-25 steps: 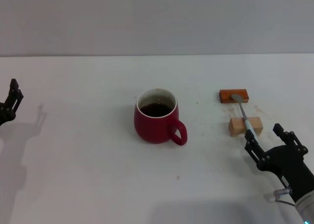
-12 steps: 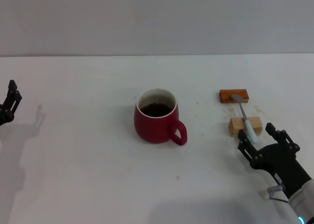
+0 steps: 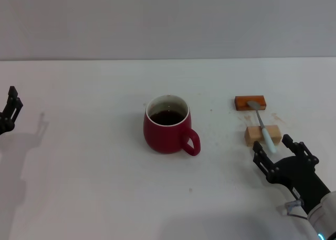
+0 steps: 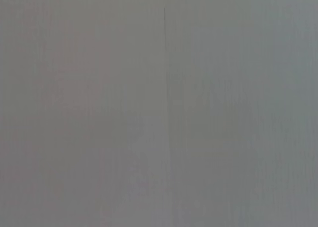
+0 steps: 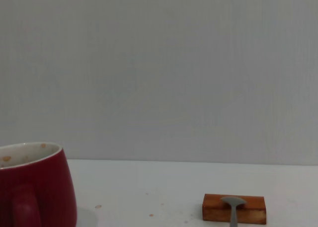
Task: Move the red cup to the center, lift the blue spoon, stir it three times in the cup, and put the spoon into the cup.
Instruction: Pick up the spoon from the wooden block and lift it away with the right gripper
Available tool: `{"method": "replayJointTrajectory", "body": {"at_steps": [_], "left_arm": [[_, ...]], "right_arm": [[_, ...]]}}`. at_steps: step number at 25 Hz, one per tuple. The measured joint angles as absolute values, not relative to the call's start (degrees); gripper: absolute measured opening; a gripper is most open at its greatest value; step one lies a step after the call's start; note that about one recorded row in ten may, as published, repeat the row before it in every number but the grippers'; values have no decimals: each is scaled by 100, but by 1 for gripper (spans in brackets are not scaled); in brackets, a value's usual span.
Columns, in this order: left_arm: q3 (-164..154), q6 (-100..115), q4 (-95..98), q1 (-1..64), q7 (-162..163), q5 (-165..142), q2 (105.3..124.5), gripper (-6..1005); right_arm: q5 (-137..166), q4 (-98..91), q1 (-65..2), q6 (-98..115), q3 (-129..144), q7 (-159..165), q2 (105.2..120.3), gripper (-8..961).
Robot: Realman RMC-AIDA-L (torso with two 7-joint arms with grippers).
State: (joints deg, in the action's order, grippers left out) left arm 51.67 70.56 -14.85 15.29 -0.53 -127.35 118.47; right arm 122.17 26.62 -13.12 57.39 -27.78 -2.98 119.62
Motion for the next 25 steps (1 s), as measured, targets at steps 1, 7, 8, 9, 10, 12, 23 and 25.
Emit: {"method": "replayJointTrajectory", "body": {"at_steps": [1,7,8,9,10,12,23,25], "left_arm": [[5166,7057,-1485,1529,-53,-12735,11847,854],[5160,7063,-1485,1527,-53,-12741,11847,854],[5160,7063,-1485,1527,-53,-12741,11847,854],[5155,7065,-1485,1524,-53,-12742,11847,854],[5147,7068,-1485,1517,-54,-12740,11847,854],[5143,7068,-1485,1513,-61,-12737,11847,855],[5163,7075,-1485,1478,-54,-12761,11839,855],[5168,7076,-1485,1477,-54,-12762,11839,855]], "right_arm": [[12217,2663,-1305,5739,-2778,-297,11962,711],[12217,2664,-1301,5738,-2777,-250,11962,707],[12217,2668,-1299,5738,-2777,-248,11961,706],[12217,2668,-1299,5738,-2777,-248,11961,706],[12217,2672,-1293,5738,-2778,-248,11961,705],[12217,2674,-1292,5738,-2777,-247,11962,704],[12217,2675,-1297,5738,-2777,-5,11960,696],[12218,2657,-1313,5739,-2777,96,11950,695]]}}
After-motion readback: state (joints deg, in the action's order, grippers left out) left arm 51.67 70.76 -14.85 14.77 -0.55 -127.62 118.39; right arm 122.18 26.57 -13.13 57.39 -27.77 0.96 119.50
